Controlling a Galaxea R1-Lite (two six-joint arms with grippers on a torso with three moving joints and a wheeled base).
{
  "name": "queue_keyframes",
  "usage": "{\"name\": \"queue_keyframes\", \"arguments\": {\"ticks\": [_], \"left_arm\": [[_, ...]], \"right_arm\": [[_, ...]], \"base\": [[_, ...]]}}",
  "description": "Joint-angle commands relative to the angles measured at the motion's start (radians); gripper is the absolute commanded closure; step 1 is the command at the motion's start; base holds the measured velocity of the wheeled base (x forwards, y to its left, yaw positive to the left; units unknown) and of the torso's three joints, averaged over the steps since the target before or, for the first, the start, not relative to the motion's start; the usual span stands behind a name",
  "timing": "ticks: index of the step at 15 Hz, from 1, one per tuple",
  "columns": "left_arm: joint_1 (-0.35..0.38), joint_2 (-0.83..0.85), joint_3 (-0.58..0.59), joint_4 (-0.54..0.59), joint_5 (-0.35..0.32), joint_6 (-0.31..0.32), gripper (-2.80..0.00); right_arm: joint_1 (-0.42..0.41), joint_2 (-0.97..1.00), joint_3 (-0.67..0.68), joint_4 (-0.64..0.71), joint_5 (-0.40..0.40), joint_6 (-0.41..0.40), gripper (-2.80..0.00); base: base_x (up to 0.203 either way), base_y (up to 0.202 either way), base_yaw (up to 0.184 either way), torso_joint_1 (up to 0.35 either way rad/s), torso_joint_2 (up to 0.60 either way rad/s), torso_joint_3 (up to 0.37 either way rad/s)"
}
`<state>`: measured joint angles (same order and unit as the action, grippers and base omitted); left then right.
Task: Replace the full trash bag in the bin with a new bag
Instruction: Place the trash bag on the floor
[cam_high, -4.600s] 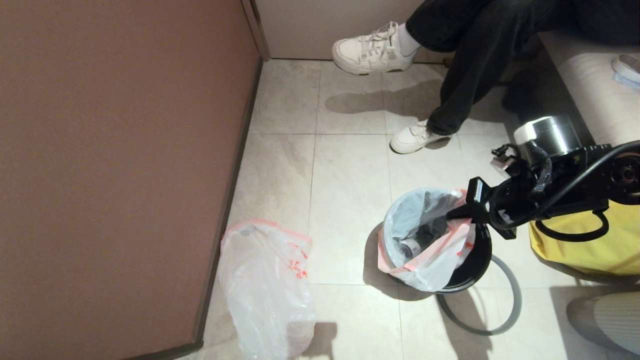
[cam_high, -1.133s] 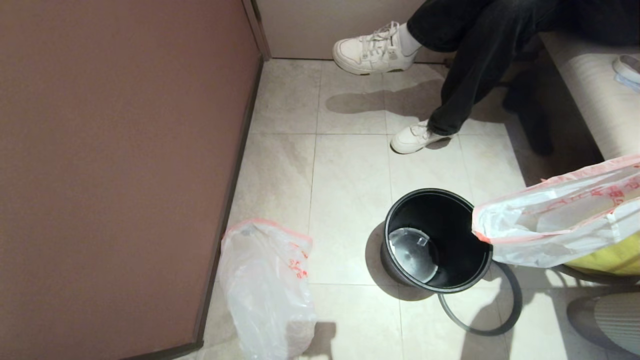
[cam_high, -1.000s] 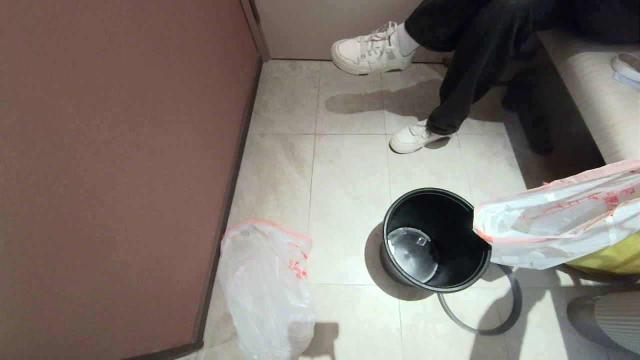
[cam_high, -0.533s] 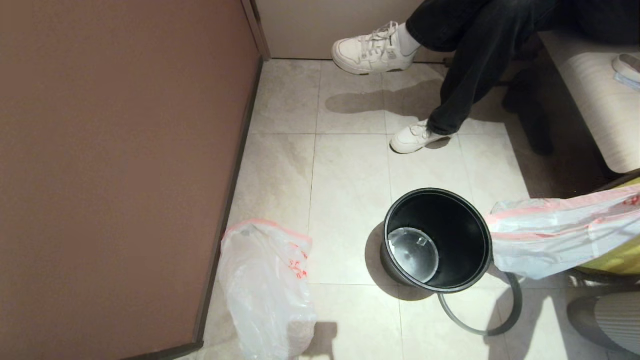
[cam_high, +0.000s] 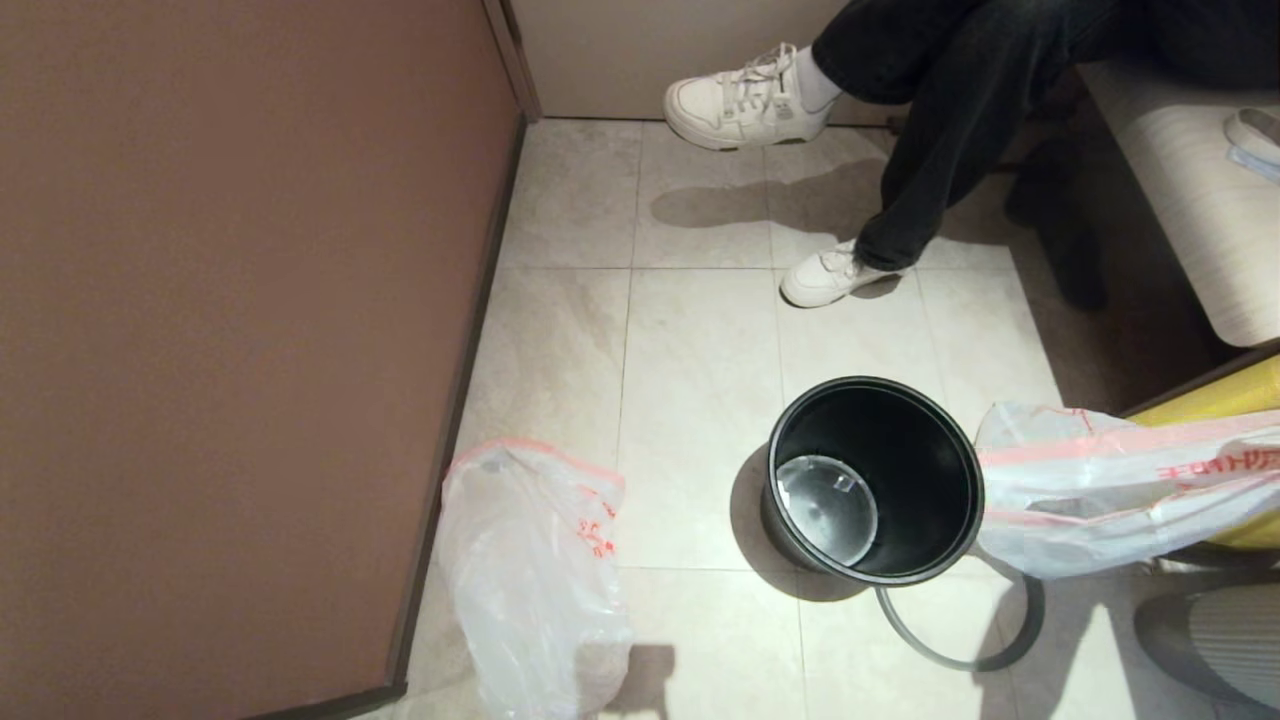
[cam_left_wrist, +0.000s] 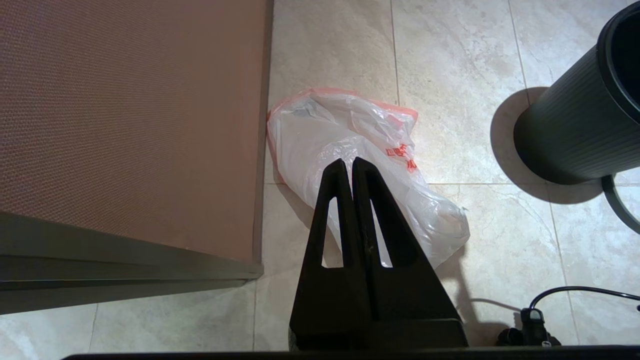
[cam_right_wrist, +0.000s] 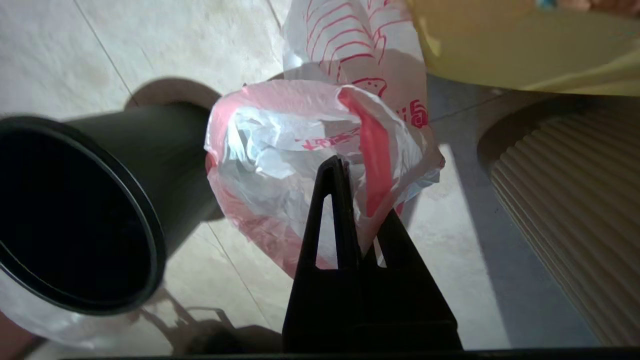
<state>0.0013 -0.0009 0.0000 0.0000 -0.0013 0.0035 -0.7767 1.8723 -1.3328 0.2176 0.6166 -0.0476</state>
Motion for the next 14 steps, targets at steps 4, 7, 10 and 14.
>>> {"name": "queue_keyframes", "arguments": {"ticks": [4,7,10,14], "left_arm": [[0.0,0.001,0.0,0.0,0.001,0.0,0.0],[0.0,0.001,0.0,0.0,0.001,0.0,0.0],[0.0,0.001,0.0,0.0,0.001,0.0,0.0],[0.0,0.001,0.0,0.0,0.0,0.0,0.0]], "right_arm": [[0.065,-0.015,0.163,0.0,0.025,-0.148,0.0],[0.134,-0.021,0.21,-0.002,0.025,-0.164,0.0],[0.166,0.026,0.217,-0.045,0.002,-0.162,0.0],[0.224,0.064,0.22,-0.105,-0.013,-0.134,0.0]], "base": [[0.0,0.0,0.0,0.0,0.0,0.0],[0.0,0.0,0.0,0.0,0.0,0.0],[0.0,0.0,0.0,0.0,0.0,0.0],[0.0,0.0,0.0,0.0,0.0,0.0]]}}
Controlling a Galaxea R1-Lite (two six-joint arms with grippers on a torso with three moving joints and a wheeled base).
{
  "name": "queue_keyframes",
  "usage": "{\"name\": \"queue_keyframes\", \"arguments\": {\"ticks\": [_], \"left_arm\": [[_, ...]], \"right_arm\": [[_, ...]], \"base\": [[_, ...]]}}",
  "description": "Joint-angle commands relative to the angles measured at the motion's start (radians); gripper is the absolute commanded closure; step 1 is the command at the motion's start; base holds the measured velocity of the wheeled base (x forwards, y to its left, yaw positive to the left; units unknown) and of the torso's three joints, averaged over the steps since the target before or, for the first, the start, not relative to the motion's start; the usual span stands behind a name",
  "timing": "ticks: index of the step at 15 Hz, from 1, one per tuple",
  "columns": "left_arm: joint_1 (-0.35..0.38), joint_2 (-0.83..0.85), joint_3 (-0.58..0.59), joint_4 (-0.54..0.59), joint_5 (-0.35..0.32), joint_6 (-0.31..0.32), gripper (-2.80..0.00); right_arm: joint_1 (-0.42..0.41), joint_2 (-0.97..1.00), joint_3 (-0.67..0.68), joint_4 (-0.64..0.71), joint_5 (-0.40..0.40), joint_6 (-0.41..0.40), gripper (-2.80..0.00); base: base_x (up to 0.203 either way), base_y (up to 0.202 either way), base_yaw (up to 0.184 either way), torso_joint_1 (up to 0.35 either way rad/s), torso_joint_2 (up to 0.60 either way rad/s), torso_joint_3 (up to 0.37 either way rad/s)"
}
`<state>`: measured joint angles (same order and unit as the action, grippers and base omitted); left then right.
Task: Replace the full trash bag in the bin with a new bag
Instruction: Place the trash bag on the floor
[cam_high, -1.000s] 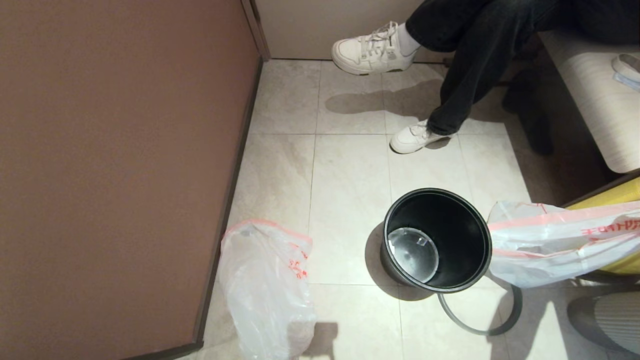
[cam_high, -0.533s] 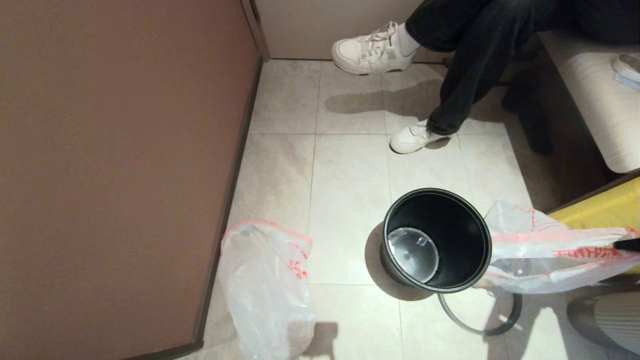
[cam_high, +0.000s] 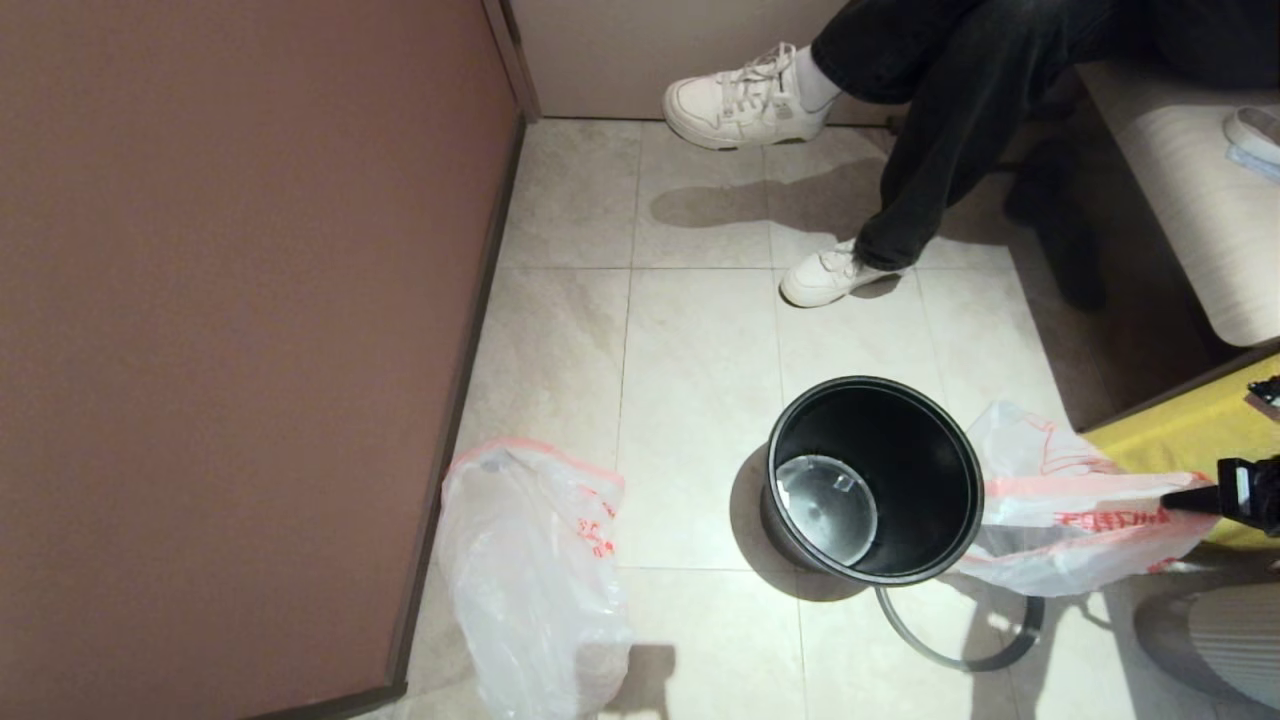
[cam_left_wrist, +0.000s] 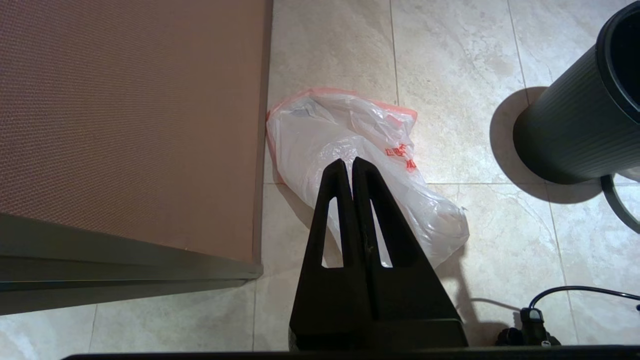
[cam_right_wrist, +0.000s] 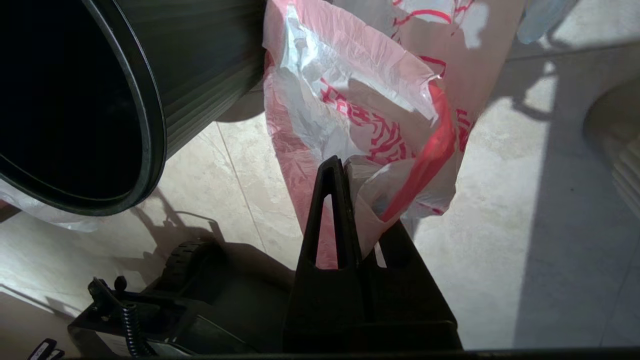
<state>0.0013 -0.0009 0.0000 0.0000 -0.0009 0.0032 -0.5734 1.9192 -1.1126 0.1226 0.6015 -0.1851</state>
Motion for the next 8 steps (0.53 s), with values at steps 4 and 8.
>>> {"name": "queue_keyframes", "arguments": {"ticks": [4,8], "left_arm": [[0.0,0.001,0.0,0.0,-0.001,0.0,0.0],[0.0,0.001,0.0,0.0,0.0,0.0,0.0]], "right_arm": [[0.093,-0.025,0.007,-0.078,-0.036,0.112,-2.8],[0.102,-0.136,0.008,0.137,-0.19,0.109,-2.8]], "base": [[0.0,0.0,0.0,0.0,0.0,0.0],[0.0,0.0,0.0,0.0,0.0,0.0]]}}
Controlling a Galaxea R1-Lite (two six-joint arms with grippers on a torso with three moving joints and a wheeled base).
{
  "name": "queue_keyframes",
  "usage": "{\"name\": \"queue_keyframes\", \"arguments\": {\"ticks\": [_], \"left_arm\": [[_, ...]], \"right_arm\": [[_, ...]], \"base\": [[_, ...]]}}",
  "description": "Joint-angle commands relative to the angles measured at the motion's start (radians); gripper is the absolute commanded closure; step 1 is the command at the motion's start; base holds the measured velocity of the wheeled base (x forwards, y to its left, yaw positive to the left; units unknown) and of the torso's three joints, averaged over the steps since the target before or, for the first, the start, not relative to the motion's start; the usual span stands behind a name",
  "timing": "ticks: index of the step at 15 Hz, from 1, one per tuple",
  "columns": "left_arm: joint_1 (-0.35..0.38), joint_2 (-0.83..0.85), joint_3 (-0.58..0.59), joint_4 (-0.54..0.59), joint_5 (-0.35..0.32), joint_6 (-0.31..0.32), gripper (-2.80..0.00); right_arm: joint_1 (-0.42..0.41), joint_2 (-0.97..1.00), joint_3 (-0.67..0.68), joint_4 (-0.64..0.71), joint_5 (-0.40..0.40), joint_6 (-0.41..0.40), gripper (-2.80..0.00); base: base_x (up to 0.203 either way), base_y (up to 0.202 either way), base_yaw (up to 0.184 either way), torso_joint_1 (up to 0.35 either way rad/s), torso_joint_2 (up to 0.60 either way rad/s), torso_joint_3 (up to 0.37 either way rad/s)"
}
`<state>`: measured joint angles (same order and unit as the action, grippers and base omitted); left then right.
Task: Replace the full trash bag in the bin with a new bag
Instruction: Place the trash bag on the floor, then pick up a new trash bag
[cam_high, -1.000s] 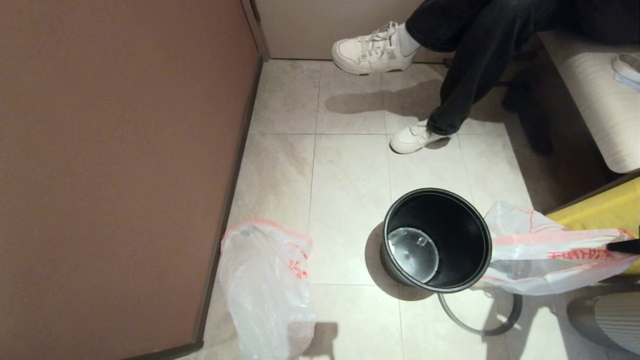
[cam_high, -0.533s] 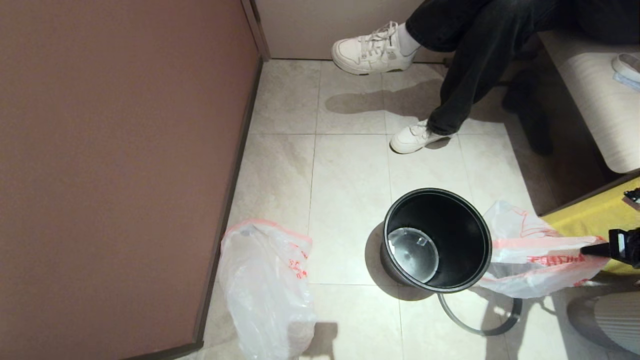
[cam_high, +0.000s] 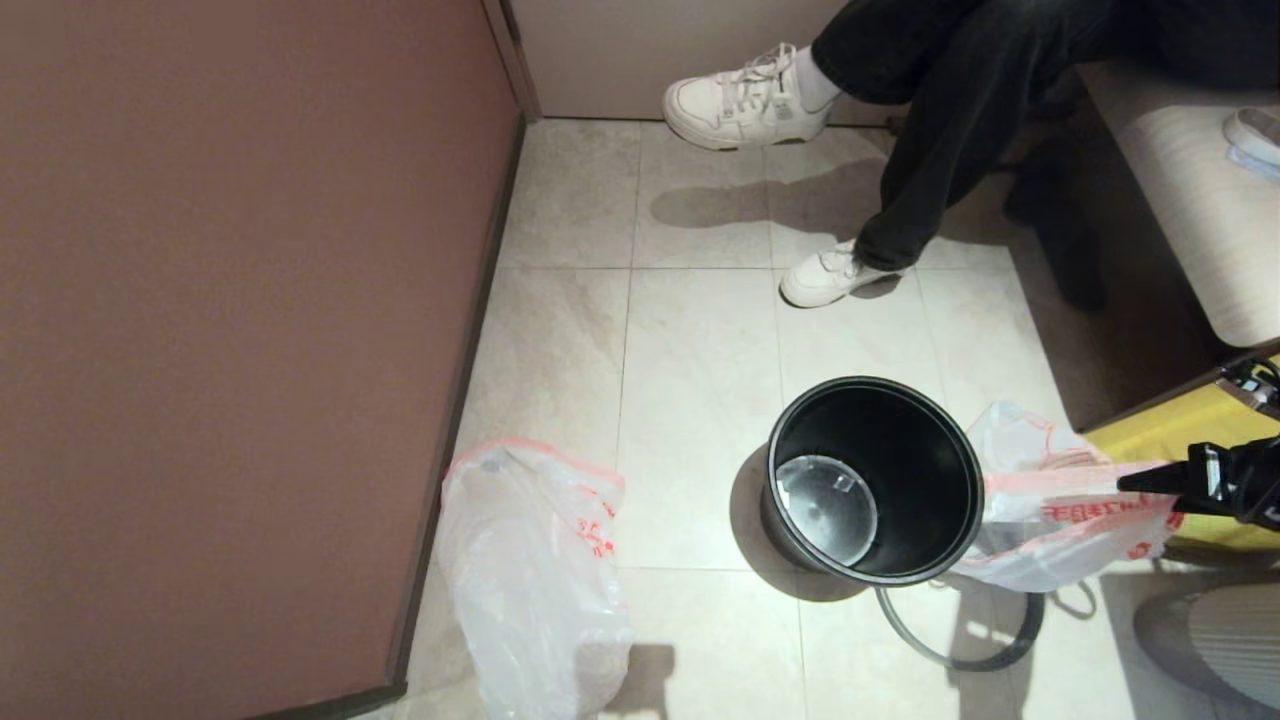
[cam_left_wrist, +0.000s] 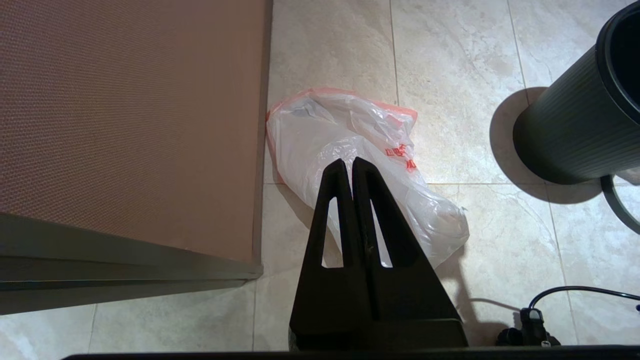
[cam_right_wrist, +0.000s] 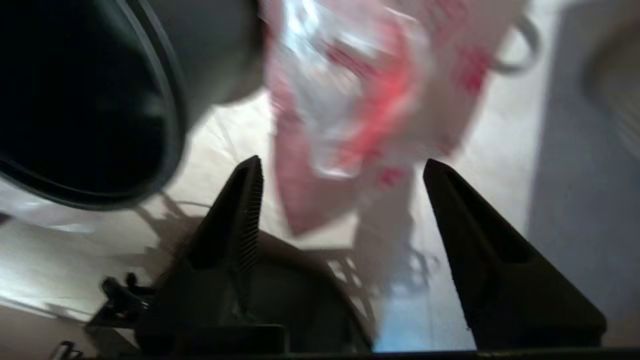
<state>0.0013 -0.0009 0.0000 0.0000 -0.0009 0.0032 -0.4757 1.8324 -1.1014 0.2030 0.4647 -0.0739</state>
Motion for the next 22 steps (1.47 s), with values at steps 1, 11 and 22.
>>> {"name": "queue_keyframes", "arguments": {"ticks": [1,11,22], "left_arm": [[0.0,0.001,0.0,0.0,-0.001,0.0,0.0],[0.0,0.001,0.0,0.0,0.0,0.0,0.0],[0.0,0.001,0.0,0.0,-0.001,0.0,0.0]], "right_arm": [[0.007,-0.08,-0.009,0.151,-0.155,-0.021,-2.8],[0.039,-0.513,0.129,0.575,-0.254,-0.072,0.0],[0.337,-0.538,0.185,0.516,-0.258,0.029,0.0]], "base": [[0.0,0.0,0.0,0.0,0.0,0.0],[0.0,0.0,0.0,0.0,0.0,0.0],[0.0,0.0,0.0,0.0,0.0,0.0]]}}
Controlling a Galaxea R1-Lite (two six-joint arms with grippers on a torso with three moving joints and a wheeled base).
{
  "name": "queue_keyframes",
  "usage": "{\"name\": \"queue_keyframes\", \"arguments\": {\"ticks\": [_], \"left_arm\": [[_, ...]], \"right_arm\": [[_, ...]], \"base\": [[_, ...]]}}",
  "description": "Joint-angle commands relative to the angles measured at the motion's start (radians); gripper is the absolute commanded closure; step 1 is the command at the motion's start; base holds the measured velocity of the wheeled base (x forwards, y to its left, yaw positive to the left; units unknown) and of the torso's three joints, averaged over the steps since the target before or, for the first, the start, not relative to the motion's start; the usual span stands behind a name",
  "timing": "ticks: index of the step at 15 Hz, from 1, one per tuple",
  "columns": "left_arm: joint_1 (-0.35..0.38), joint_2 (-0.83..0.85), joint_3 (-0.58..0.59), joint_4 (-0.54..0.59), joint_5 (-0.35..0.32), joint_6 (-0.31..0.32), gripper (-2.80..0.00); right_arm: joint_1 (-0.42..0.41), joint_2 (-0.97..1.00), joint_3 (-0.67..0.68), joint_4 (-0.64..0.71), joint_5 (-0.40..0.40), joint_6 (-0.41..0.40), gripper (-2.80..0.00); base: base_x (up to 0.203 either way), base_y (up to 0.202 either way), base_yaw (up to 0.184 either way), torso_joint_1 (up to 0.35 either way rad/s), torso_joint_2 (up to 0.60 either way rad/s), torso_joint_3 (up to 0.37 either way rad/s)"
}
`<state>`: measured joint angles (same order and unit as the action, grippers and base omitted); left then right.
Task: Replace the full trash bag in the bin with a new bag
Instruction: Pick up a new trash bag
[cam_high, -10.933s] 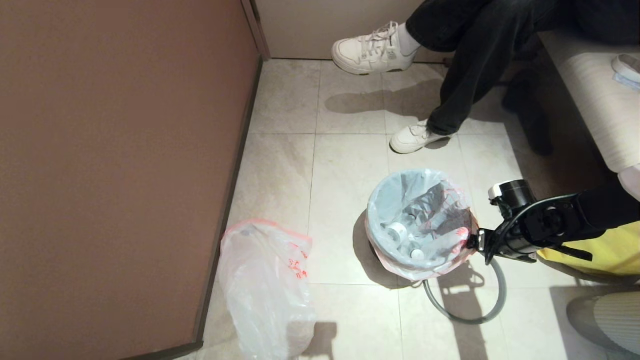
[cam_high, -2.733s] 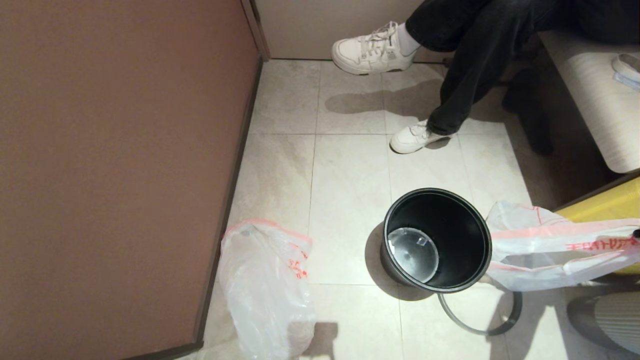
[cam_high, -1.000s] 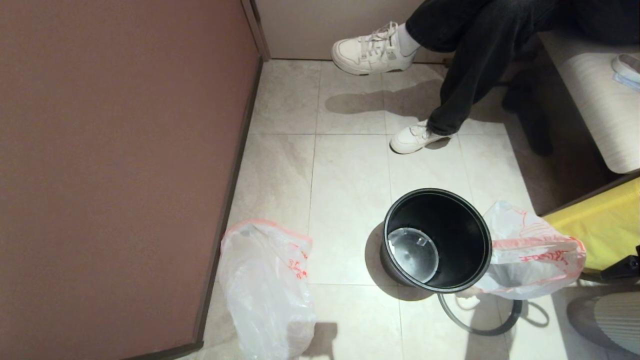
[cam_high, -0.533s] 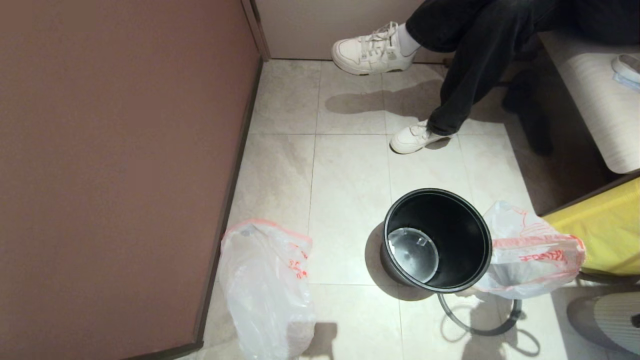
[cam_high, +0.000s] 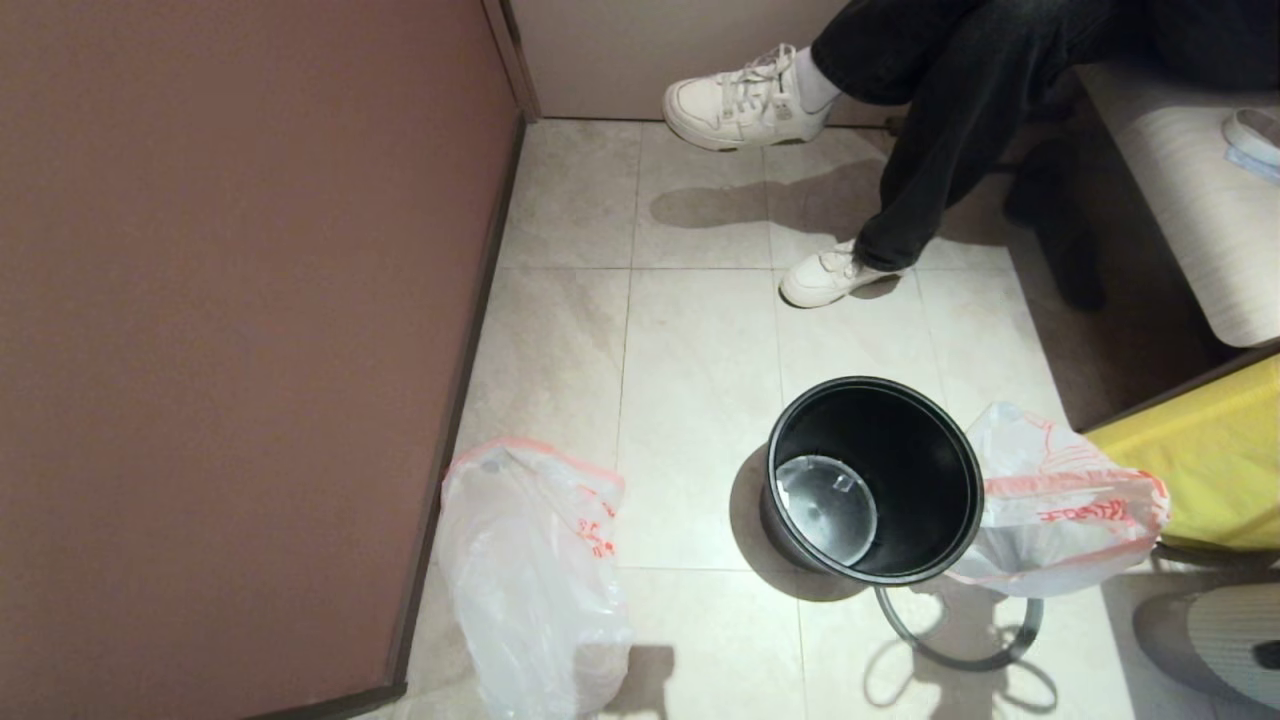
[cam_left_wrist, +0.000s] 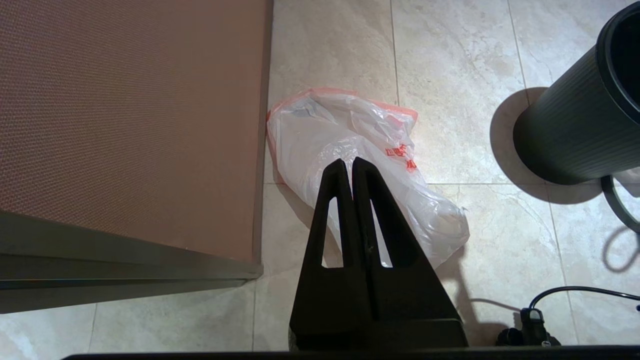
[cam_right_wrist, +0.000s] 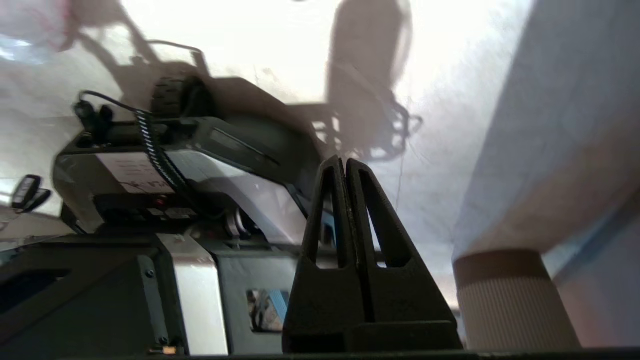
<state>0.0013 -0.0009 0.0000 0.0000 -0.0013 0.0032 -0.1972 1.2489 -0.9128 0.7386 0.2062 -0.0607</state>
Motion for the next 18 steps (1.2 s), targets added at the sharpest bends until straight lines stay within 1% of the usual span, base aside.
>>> {"name": "queue_keyframes", "arguments": {"ticks": [1,4,7,9,10,11,14,16,18], "left_arm": [[0.0,0.001,0.0,0.0,0.0,0.0,0.0],[0.0,0.001,0.0,0.0,0.0,0.0,0.0],[0.0,0.001,0.0,0.0,0.001,0.0,0.0],[0.0,0.001,0.0,0.0,0.001,0.0,0.0],[0.0,0.001,0.0,0.0,0.0,0.0,0.0],[0.0,0.001,0.0,0.0,0.001,0.0,0.0],[0.0,0.001,0.0,0.0,0.0,0.0,0.0],[0.0,0.001,0.0,0.0,0.001,0.0,0.0],[0.0,0.001,0.0,0.0,0.0,0.0,0.0]], "right_arm": [[0.123,0.087,-0.007,-0.067,-0.003,0.048,0.0],[0.32,0.285,-0.039,-0.203,-0.058,0.138,0.0],[0.434,0.493,-0.12,-0.354,-0.087,0.179,0.0],[0.481,0.615,-0.223,-0.407,-0.079,0.19,0.0],[0.506,0.663,-0.268,-0.423,-0.06,0.193,0.0],[0.535,0.7,-0.297,-0.446,-0.045,0.195,0.0],[0.602,0.806,-0.335,-0.612,-0.034,0.201,0.0],[0.618,0.873,-0.372,-0.686,-0.036,0.202,0.0],[0.622,0.931,-0.4,-0.793,-0.071,0.201,0.0]], "base": [[0.0,0.0,0.0,0.0,0.0,0.0],[0.0,0.0,0.0,0.0,0.0,0.0],[0.0,0.0,0.0,0.0,0.0,0.0],[0.0,0.0,0.0,0.0,0.0,0.0],[0.0,0.0,0.0,0.0,0.0,0.0],[0.0,0.0,0.0,0.0,0.0,0.0],[0.0,0.0,0.0,0.0,0.0,0.0],[0.0,0.0,0.0,0.0,0.0,0.0],[0.0,0.0,0.0,0.0,0.0,0.0]]}}
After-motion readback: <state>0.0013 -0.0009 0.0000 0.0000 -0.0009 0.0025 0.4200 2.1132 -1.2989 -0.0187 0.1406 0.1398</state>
